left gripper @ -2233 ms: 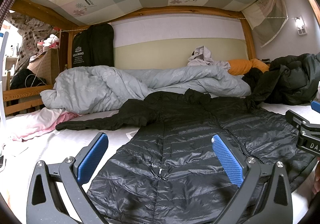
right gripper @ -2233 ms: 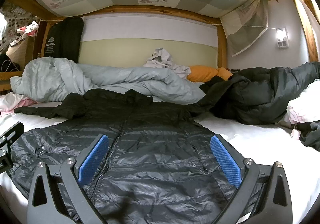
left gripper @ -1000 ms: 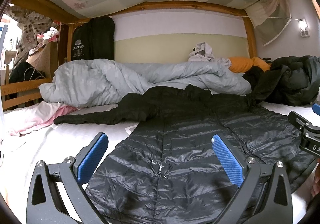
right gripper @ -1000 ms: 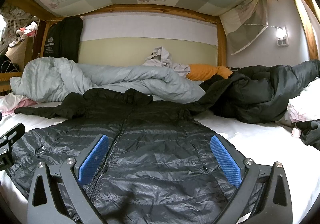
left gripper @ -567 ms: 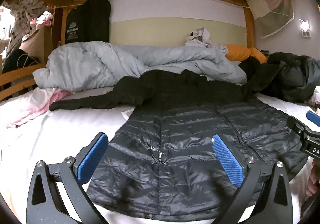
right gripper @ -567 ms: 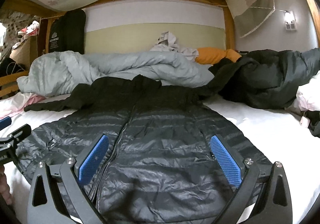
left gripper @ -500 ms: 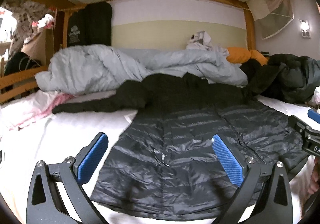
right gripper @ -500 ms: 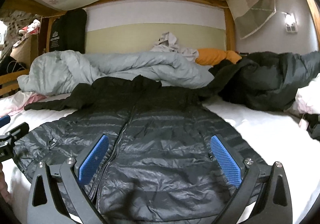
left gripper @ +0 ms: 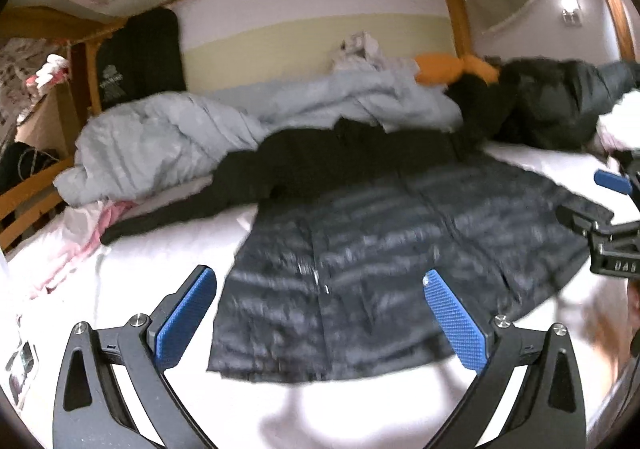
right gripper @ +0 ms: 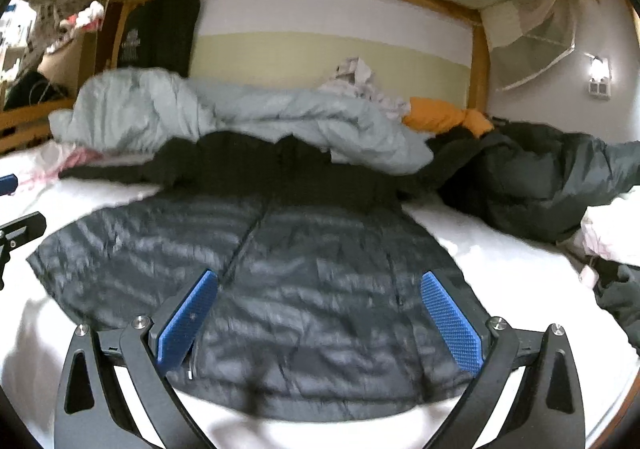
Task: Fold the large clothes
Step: 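Lower both tools toward the jacket hem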
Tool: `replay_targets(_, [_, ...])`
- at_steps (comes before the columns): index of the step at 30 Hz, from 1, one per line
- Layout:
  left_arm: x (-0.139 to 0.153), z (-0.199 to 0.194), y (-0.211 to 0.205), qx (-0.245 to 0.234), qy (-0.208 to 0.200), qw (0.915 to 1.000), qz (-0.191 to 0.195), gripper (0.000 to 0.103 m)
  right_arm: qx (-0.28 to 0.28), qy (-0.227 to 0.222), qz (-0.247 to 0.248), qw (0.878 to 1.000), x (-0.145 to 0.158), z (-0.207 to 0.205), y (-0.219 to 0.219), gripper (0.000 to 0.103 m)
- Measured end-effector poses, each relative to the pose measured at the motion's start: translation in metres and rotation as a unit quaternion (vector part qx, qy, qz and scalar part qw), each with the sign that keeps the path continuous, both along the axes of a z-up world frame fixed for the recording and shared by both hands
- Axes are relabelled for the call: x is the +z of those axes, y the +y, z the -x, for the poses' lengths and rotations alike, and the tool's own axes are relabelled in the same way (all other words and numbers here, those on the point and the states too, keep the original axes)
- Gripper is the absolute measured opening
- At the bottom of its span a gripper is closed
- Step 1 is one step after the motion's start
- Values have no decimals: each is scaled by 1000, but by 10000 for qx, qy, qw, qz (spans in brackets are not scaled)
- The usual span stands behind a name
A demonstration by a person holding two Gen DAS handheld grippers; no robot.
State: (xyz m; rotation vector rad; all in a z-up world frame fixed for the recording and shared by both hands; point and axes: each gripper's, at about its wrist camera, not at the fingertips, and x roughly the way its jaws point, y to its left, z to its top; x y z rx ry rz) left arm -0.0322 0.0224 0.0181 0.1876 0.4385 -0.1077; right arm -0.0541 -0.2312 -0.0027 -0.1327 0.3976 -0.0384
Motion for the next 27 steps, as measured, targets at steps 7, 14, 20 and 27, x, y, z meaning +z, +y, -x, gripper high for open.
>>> replay_targets(7, [-5,1,-2,145,-57,9996,225,103,-364,-25,154,9992,-17,11,-5,103])
replay_targets(14, [-20,-3,-10,-242,388,9982,-378,103,-557,416,109,9975,-13,15,-10,103])
replay_targets(20, [-45,-5,-8,-654,1305,9869,-683,103,-790,1294,581,9867,-23,18,0,103])
replay_targets(27, [-61,8,-14,-1110,1817,9709,-1092,103,-764,1813,1082,9745,-41,18,25,103])
